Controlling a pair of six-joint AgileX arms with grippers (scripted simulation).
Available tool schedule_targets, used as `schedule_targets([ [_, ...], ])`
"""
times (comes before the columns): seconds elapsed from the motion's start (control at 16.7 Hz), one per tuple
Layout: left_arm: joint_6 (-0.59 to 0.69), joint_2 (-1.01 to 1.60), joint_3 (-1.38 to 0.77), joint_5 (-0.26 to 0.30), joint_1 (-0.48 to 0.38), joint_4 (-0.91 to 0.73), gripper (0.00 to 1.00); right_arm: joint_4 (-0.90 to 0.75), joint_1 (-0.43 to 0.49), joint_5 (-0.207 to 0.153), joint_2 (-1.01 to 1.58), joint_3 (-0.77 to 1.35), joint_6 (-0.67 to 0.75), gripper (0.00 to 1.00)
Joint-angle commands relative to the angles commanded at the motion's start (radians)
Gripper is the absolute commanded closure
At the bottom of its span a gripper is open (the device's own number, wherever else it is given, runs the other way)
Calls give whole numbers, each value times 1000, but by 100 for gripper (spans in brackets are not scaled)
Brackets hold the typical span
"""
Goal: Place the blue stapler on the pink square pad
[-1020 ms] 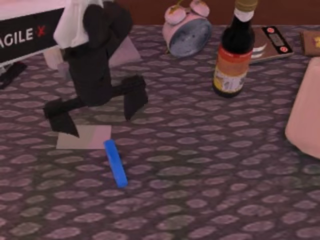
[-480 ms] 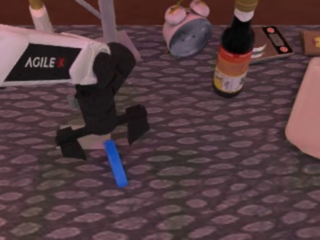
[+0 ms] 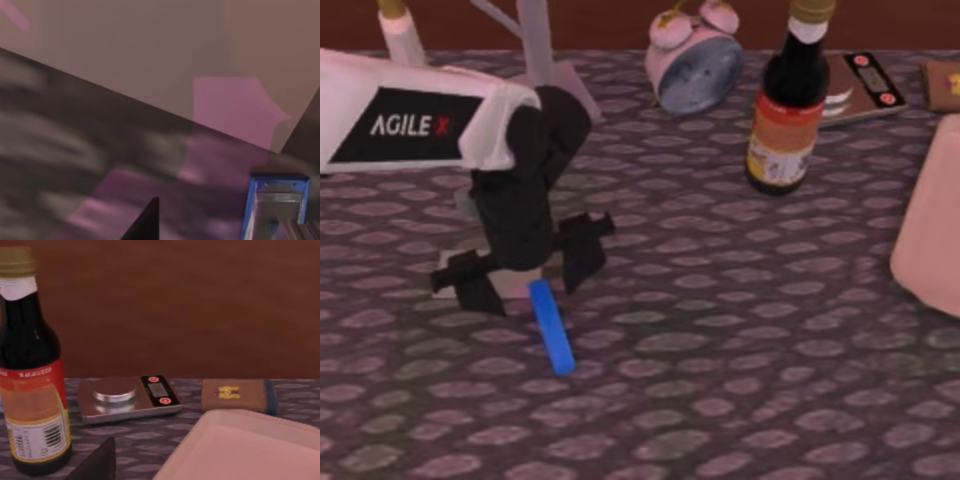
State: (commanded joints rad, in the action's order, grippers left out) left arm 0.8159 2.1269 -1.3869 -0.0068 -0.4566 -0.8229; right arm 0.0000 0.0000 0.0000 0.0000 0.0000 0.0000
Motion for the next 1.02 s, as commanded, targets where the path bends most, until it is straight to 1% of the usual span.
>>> schedule_targets([
  [0.42, 0, 0, 0, 0, 0, 0, 98, 0, 0, 0, 0, 0, 0, 0],
  [0.48, 0, 0, 0, 0, 0, 0, 100, 0, 0, 0, 0, 0, 0, 0],
  [1.02, -1, -1, -3, 0, 0, -4, 100, 0, 0, 0, 0, 0, 0, 0],
])
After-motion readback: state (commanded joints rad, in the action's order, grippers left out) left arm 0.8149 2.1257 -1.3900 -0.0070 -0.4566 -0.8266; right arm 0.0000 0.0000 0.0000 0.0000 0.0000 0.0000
